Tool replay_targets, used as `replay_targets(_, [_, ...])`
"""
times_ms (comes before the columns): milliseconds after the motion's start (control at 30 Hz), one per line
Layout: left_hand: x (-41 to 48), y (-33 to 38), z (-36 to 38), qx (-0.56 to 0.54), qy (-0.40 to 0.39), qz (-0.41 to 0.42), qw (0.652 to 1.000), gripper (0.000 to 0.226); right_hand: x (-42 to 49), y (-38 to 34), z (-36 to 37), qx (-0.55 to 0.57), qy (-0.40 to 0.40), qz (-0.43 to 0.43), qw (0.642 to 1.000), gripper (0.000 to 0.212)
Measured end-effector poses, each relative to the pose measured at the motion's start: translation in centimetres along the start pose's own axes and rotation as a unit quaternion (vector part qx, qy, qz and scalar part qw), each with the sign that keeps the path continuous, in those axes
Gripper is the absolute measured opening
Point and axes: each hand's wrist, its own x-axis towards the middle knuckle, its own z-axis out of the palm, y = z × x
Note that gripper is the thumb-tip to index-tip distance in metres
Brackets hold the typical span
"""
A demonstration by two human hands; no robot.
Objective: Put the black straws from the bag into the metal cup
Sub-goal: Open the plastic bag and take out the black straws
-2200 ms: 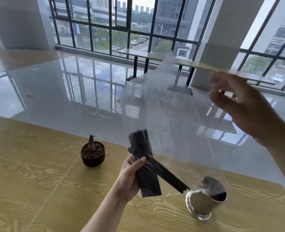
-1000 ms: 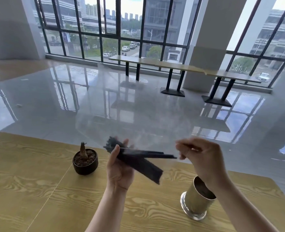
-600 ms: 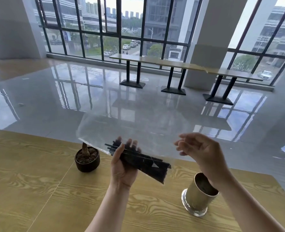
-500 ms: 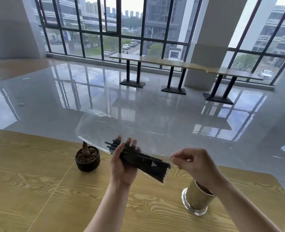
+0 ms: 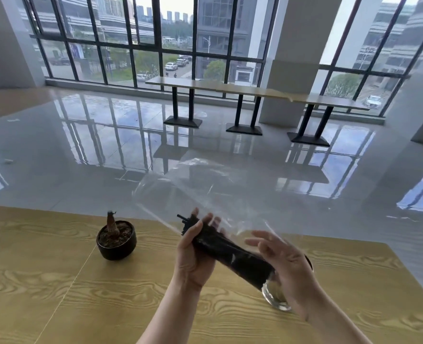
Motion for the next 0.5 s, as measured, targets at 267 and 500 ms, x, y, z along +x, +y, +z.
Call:
replay_targets(267, [1.0, -5.7, 1.0, -0.001, 0.013, -0.102, 0.995, 0.075, -5.5, 0.8, -6.9, -0.226, 0.086, -0.115, 0.964, 0.024])
replay_targets(500, [0.8, -13.1, 2.0, -0.040, -0.093, -0.187, 0.977, 0.018, -10.5, -0.5, -11.3, -0.064, 0.226, -0.126, 0.964, 0.042])
